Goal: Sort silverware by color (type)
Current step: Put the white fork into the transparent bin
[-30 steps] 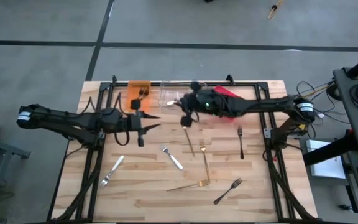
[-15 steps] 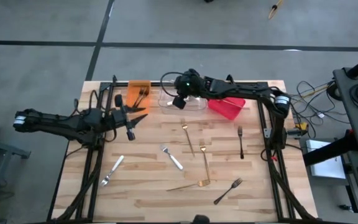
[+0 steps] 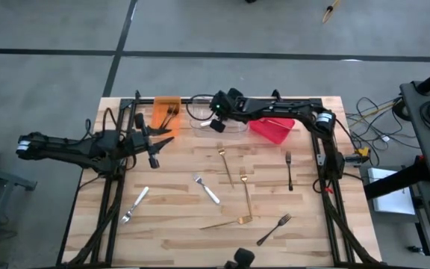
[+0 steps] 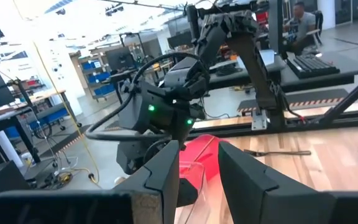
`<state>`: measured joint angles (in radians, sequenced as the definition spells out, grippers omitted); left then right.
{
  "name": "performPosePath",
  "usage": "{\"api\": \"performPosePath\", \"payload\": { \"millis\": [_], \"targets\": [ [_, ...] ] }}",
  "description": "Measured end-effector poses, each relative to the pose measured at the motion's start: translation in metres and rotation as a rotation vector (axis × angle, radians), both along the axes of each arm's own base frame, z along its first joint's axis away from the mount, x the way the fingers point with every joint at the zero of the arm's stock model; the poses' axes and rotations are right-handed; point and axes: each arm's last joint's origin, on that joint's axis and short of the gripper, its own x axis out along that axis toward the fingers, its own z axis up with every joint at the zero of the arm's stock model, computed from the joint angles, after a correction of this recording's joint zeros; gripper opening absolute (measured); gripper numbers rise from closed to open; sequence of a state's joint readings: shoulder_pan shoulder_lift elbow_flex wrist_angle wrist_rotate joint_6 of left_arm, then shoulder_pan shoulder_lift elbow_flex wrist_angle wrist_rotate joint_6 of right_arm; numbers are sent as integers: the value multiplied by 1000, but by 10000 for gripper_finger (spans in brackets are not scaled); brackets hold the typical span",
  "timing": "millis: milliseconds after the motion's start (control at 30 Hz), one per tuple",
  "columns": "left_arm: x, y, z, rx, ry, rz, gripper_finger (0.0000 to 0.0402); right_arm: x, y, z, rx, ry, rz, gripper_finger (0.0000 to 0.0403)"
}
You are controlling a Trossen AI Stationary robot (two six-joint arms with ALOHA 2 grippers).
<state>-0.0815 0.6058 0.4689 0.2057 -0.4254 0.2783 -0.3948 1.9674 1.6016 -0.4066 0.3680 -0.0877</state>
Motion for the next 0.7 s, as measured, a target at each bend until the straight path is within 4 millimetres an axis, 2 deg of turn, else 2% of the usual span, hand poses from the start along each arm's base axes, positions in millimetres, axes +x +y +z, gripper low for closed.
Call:
{"api": "performPosePath", "payload": {
  "millis": [167, 700],
  "targets": [
    [1, 0, 0, -8, 1, 7, 94, 1, -3, -10, 12, 2, -61, 31],
    [1, 0, 0, -15, 8, 10, 94, 0, -7, -15, 35, -27, -144, 31]
  ]
}}
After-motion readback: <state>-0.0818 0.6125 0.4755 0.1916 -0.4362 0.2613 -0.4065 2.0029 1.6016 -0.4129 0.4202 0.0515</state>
